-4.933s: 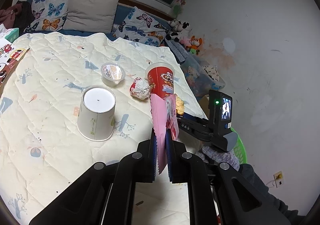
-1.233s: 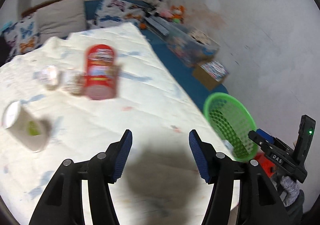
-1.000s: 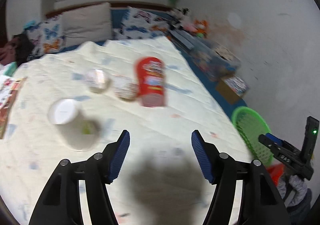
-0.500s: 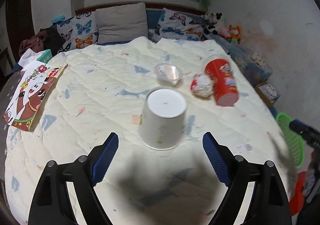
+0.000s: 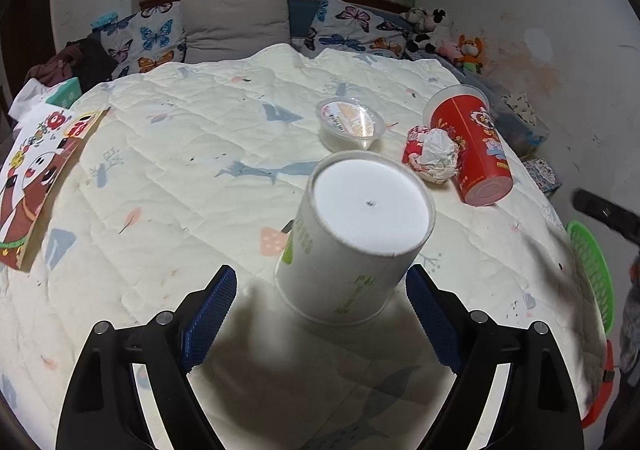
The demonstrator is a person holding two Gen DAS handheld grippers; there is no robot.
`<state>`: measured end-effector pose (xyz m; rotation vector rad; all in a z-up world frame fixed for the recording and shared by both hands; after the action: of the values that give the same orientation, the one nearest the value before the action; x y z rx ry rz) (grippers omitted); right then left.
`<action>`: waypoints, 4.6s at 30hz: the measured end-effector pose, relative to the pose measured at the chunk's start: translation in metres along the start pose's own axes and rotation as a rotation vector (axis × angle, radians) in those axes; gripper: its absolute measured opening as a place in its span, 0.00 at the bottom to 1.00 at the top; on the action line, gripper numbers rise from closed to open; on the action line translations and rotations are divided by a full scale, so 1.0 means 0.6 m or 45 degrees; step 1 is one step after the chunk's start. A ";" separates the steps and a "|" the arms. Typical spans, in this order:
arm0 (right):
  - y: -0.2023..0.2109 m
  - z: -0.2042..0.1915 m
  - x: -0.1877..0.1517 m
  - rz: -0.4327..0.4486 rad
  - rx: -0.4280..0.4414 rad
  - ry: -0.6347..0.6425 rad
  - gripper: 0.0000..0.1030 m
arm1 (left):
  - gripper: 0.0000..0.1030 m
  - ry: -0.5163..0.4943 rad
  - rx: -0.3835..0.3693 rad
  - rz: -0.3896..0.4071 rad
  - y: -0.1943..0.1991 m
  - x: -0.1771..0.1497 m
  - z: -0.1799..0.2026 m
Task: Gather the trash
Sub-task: 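Return to the bed and grasp the white paper cup with the left tool, then grasp the red paper cup with the right tool while the left tool holds the white cup, then drop the red cup and white cup into the green wastebasket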
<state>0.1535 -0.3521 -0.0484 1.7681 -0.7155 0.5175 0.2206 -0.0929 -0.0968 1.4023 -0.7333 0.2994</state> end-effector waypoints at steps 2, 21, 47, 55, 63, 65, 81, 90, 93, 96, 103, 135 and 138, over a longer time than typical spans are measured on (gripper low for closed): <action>-0.018 -0.001 0.015 -0.009 0.016 -0.018 0.68 | 0.81 -0.007 -0.007 -0.001 -0.007 0.002 0.004; -0.178 0.006 0.118 -0.158 0.097 -0.251 0.75 | 0.62 0.003 -0.091 0.023 -0.020 0.012 0.013; -0.035 0.026 0.055 -0.016 0.173 -0.270 0.69 | 0.61 -0.045 -0.192 0.106 0.071 0.015 0.070; 0.128 0.136 -0.014 0.109 0.019 -0.303 0.69 | 0.61 -0.124 -0.286 0.130 0.113 0.007 0.158; 0.231 0.332 -0.125 0.091 -0.317 -0.443 0.69 | 0.61 -0.208 -0.375 0.136 0.136 0.003 0.262; 0.234 0.379 -0.159 0.074 -0.353 -0.524 0.69 | 0.61 -0.222 -0.393 0.126 0.138 0.000 0.287; 0.168 0.508 -0.258 -0.080 -0.433 -0.681 0.71 | 0.61 -0.318 -0.414 0.081 0.135 -0.019 0.387; 0.194 0.488 -0.253 -0.064 -0.420 -0.648 0.76 | 0.61 -0.345 -0.452 0.052 0.136 -0.028 0.415; 0.218 0.473 -0.254 -0.048 -0.418 -0.616 0.76 | 0.61 -0.361 -0.473 0.039 0.136 -0.032 0.436; 0.248 0.459 -0.255 -0.021 -0.422 -0.586 0.76 | 0.61 -0.382 -0.506 0.025 0.139 -0.035 0.465; 0.327 0.439 -0.266 0.055 -0.467 -0.542 0.76 | 0.61 -0.455 -0.568 -0.021 0.138 -0.049 0.551; 0.445 0.439 -0.328 0.249 -0.424 -0.639 0.76 | 0.72 -0.592 -0.667 -0.184 0.117 -0.111 0.742; 0.435 0.417 -0.313 0.245 -0.403 -0.604 0.76 | 0.72 -0.561 -0.637 -0.140 0.131 -0.096 0.698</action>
<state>-0.1640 -0.6064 -0.0667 1.5382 -1.2354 0.0930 0.0102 -0.4674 -0.0731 1.0273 -1.0042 -0.2782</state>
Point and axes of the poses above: each gripper's, at about its wrist camera, not at the fingertips, and y roughly against the way its jaws point, z to its right, x to its top, the point moved 6 cm from there along -y, roughly the way its jaws point, and after that the axes turned 11 degrees about x, right-handed, at the moved point
